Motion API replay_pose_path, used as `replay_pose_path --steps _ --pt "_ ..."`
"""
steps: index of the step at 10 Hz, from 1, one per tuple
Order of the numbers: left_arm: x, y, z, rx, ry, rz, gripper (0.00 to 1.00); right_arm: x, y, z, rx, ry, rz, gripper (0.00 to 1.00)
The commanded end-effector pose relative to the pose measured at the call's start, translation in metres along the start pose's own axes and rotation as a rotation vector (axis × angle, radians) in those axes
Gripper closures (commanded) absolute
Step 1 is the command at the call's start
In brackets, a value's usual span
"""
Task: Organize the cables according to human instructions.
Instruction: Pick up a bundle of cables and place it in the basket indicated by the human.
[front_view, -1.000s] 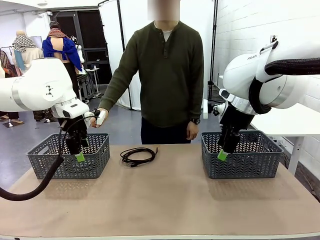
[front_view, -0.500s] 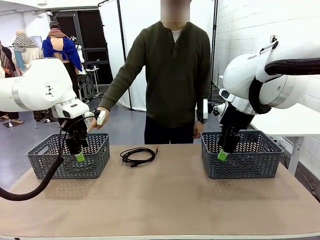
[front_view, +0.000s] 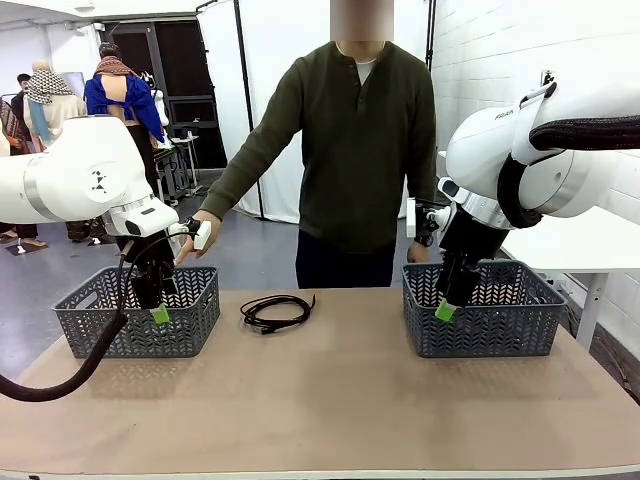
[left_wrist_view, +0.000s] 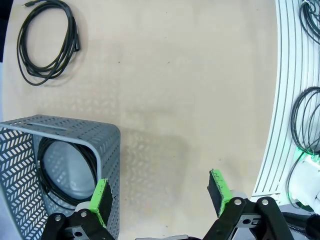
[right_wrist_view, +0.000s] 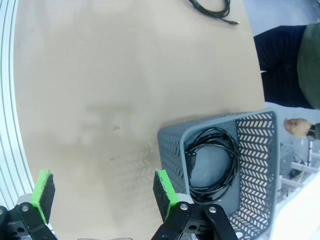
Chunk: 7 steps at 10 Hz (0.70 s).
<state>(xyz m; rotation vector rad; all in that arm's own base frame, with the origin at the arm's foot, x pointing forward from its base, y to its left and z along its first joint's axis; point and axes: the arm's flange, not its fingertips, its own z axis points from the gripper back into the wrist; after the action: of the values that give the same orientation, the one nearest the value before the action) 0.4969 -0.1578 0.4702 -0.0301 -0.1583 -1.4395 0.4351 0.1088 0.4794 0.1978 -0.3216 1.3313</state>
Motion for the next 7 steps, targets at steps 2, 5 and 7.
replay_pose_path --steps 2,5,7 --pt "-0.001 -0.002 0.003 -0.001 0.002 0.0 0.0 0.002 -0.002 0.0 -0.007 0.007 -0.01 0.0" --pt "0.0 0.0 0.0 0.0 0.0 0.0 0.0 0.002 -0.002 0.0 -0.007 0.007 -0.01 0.0" --pt "0.021 0.004 -0.008 -0.014 0.04 0.067 0.0 0.002 -0.002 0.0 -0.007 0.007 -0.01 0.0"
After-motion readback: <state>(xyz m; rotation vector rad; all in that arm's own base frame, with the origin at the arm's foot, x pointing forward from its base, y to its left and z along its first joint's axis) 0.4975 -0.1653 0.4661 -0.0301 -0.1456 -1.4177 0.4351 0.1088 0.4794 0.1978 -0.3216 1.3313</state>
